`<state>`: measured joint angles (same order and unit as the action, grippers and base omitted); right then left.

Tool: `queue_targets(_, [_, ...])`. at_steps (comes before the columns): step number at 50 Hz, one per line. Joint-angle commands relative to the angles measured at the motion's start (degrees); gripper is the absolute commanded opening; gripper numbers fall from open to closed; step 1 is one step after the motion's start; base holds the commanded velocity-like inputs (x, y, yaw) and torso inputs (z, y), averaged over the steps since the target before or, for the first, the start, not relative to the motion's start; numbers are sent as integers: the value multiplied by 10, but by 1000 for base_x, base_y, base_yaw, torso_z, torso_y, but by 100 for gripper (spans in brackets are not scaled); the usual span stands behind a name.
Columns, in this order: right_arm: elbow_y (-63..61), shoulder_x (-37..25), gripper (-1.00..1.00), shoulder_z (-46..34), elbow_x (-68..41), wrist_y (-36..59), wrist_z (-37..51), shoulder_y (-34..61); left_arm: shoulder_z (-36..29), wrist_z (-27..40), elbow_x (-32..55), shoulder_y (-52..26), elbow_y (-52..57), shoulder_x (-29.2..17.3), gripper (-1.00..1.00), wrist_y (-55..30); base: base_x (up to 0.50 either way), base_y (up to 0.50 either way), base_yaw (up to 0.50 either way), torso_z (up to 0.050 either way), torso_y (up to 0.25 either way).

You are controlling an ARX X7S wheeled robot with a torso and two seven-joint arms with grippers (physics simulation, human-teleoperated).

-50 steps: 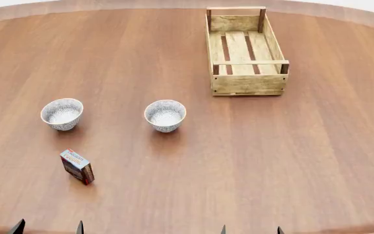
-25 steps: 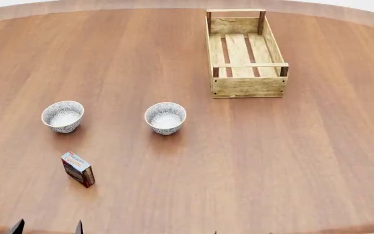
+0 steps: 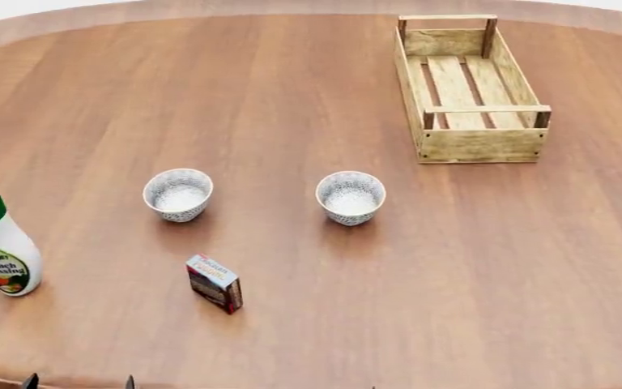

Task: Stack the right bowl on the left bowl and place them in the tray.

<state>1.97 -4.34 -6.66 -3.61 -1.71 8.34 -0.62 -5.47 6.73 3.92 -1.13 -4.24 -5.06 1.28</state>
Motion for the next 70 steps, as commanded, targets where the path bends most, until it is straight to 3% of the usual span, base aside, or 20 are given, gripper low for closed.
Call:
queue_targets(1, [13, 2, 100, 2, 1, -4, -8, 6, 1, -4, -8, -2, -9, 4, 100, 1, 0, 0, 0, 0, 0])
queue_targets(19, [0, -13, 100, -16, -18, 34, -7, 9, -14, 7, 6, -9, -13, -6, 100, -5, 0, 0, 0, 0, 0])
queue_targets(27, [-15, -18, 100, -21, -21, 45, 3, 8, -18, 13, 12, -7, 2, -11, 100, -15, 488, 0, 0, 0, 0])
queue_targets(39, [-175, -38, 100, -11, -60, 223, 21, 26, -22, 31, 33, -29, 188, -31, 100, -195, 500, 0, 0, 0, 0])
queue_targets(50, [-316, -56, 100, -4, -100, 390, 39, 77, -18, 43, 51, -70, 297, -46, 100, -306, 496, 0, 0, 0, 0])
queue_targets(52, [-346, -57, 100, -2, -105, 444, 54, 100, -16, 46, 54, -82, 317, -50, 100, -330, 0, 0, 0, 0, 0])
queue_targets(70, [-473, -52, 100, 24, -151, 632, 96, 196, -18, 68, 72, -154, 441, -65, 100, -474, 0, 0, 0, 0, 0])
